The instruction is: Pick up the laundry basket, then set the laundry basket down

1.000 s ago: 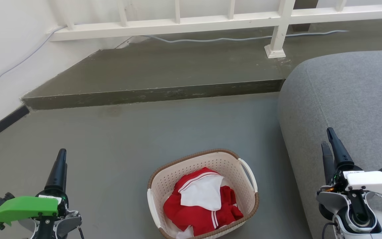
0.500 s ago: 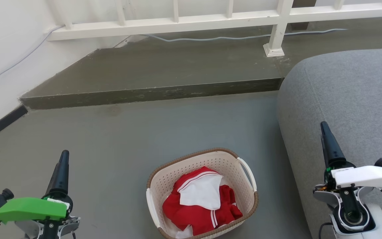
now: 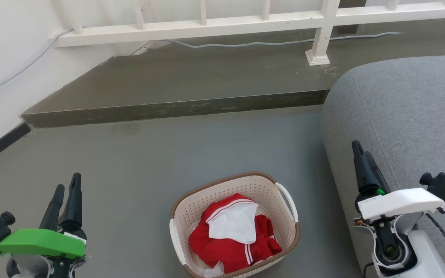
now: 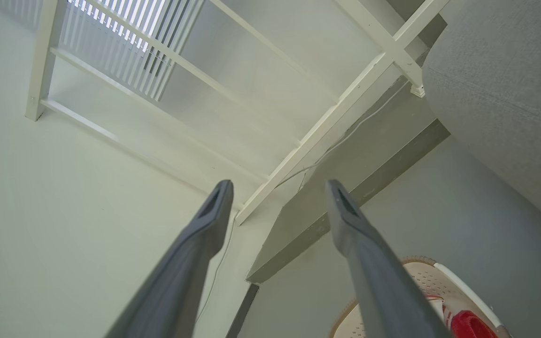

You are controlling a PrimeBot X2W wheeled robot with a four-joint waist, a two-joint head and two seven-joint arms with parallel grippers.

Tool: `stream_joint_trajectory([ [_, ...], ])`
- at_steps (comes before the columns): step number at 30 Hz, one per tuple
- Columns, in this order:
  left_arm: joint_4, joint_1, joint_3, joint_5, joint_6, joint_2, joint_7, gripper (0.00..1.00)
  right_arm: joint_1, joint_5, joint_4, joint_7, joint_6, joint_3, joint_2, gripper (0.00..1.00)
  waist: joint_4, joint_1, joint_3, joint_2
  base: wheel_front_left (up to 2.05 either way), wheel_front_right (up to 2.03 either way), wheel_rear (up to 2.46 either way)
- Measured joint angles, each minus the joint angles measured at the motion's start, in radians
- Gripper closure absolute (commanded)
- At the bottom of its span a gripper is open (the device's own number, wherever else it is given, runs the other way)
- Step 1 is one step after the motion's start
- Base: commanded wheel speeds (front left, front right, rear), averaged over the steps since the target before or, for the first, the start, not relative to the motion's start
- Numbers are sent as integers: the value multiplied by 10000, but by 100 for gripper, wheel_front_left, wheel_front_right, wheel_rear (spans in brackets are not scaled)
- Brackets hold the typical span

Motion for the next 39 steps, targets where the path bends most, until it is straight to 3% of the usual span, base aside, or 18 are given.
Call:
stream_joint_trajectory([
  [17, -349, 18, -98, 2709, -2, 67, -594, 0, 9, -2964, -52, -587, -924, 961, -40, 0, -34, 0, -29, 0, 0, 0, 0],
  [39, -884, 245, -198, 5791, -10, 40, -1394, 0, 11, -6027, -506, -1384, -1555, 2088, -127, 0, -126, 0, -50, 0, 0, 0, 0],
])
